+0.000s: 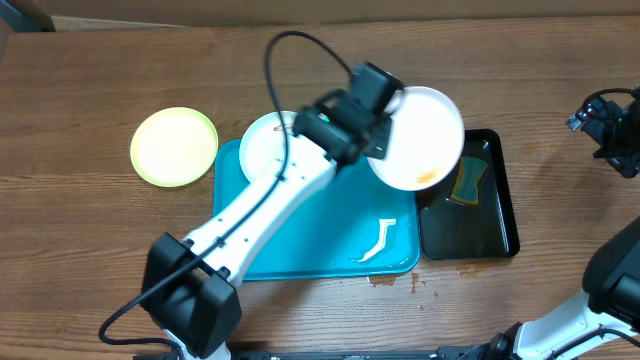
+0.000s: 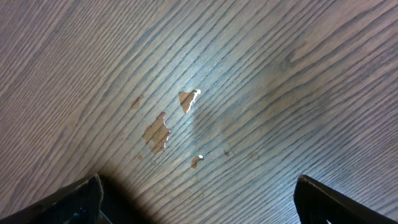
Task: Clean dirty plates on tray and stack at the side
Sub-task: 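Tip the white plate over the black tray with the left gripper, then carry the white plate left and stack it on the yellow plate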
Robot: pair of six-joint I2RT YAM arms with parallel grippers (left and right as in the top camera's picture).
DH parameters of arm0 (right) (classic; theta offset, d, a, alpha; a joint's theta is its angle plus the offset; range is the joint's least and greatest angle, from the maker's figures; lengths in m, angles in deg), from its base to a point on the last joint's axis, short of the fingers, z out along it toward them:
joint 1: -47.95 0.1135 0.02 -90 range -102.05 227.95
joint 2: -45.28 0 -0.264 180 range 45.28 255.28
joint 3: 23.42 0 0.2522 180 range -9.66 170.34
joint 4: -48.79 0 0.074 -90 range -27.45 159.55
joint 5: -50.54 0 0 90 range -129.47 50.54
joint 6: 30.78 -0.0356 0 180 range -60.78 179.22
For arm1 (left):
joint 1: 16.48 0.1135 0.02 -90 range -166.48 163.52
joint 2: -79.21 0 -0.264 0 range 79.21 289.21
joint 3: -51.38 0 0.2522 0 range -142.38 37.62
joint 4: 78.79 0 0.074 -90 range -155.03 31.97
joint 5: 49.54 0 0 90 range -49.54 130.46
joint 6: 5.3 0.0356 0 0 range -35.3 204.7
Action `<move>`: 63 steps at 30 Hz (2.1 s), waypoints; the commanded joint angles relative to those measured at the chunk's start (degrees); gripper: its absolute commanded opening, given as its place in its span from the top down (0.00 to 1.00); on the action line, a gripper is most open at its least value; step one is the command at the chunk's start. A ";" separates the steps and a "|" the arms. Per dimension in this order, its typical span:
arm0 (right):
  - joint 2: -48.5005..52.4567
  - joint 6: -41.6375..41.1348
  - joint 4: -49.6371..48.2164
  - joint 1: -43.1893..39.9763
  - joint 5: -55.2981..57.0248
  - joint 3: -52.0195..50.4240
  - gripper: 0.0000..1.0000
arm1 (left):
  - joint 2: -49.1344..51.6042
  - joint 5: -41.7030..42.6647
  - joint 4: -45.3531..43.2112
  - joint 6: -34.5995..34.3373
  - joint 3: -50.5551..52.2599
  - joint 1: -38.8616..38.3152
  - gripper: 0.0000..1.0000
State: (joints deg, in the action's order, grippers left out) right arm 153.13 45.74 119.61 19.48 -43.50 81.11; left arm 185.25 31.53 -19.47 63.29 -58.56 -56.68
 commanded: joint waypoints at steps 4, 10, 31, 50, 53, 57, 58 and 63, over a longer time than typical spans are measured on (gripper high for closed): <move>-0.37 0.00 -0.22 -0.15 0.79 1.55 0.00 | -0.37 -18.36 -4.28 6.56 -1.55 -8.94 0.96; -0.37 0.00 -0.22 -0.15 0.79 1.55 0.00 | -0.37 -38.38 -8.52 15.10 -1.51 -17.84 0.96; -0.37 0.00 -0.22 -0.15 0.79 1.55 0.00 | -0.42 -60.89 -32.89 37.03 -1.53 -26.58 0.96; -0.37 0.00 -0.22 -0.15 0.79 1.55 0.00 | -1.18 -41.40 -23.52 19.39 -1.53 -22.80 0.96; -0.37 0.00 -0.22 -0.15 0.79 1.55 0.00 | -1.92 -29.86 -17.57 13.53 -1.55 -19.17 0.96; -0.37 0.00 -0.22 -0.15 0.79 1.55 0.00 | -4.04 -14.60 -11.52 5.57 -1.62 -10.88 0.96; -0.37 0.00 -0.22 -0.15 0.79 1.55 0.00 | -4.81 -10.86 -10.23 3.21 -1.62 -8.20 0.96; -0.37 0.00 -0.22 -0.15 0.79 1.55 0.00 | -9.25 8.98 -4.07 -5.73 -1.62 8.76 0.96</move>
State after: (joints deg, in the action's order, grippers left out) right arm 153.13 45.72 119.61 19.48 -43.45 81.11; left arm 182.36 23.10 -25.17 67.07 -58.87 -57.05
